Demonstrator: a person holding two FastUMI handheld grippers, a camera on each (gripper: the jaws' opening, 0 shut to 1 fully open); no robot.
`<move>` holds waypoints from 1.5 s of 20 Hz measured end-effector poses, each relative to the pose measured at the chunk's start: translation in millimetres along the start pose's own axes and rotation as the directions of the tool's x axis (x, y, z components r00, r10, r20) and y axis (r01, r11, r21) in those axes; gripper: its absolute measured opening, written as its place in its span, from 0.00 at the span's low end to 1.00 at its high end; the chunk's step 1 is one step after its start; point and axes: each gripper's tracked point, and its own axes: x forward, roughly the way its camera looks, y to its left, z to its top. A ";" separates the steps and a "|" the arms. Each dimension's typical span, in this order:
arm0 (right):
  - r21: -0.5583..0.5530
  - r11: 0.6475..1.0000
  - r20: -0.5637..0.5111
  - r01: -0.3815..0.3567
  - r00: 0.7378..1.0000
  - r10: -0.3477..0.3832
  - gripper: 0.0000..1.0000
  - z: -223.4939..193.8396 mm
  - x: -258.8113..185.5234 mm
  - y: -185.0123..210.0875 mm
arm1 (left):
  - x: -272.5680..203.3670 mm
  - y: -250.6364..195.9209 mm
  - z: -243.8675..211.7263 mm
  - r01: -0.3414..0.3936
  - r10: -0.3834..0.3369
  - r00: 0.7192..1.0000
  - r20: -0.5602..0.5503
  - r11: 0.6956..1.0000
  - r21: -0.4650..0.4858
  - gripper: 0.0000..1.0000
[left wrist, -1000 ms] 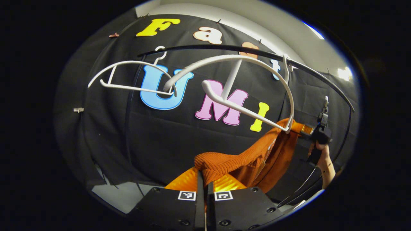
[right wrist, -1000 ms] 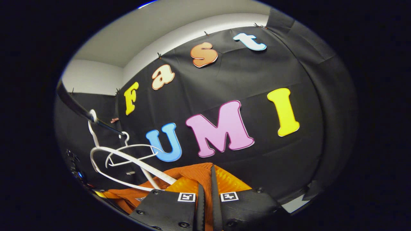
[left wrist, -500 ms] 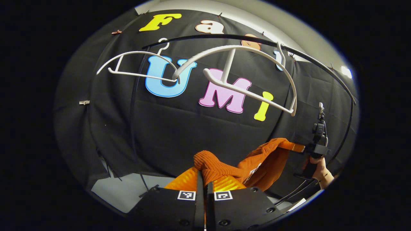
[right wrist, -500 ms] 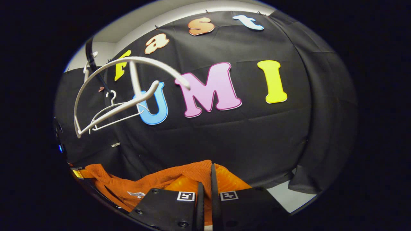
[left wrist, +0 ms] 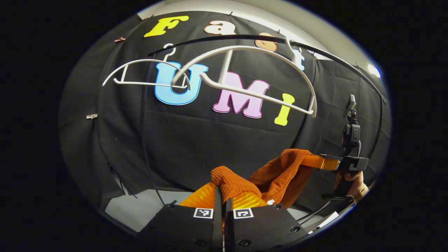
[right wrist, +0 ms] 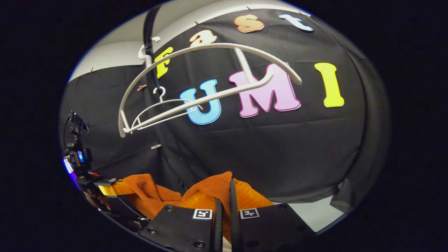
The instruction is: Grasp the clothes on the hanger with both hands and then place them into the laundry hamper below.
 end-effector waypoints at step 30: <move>-0.322 0.944 -0.439 -0.071 0.895 -0.082 0.97 -145.7 -22.6 -14.0 | 31.9 10.3 -131.4 -0.025 0.108 0.917 -0.384 0.977 0.213 0.97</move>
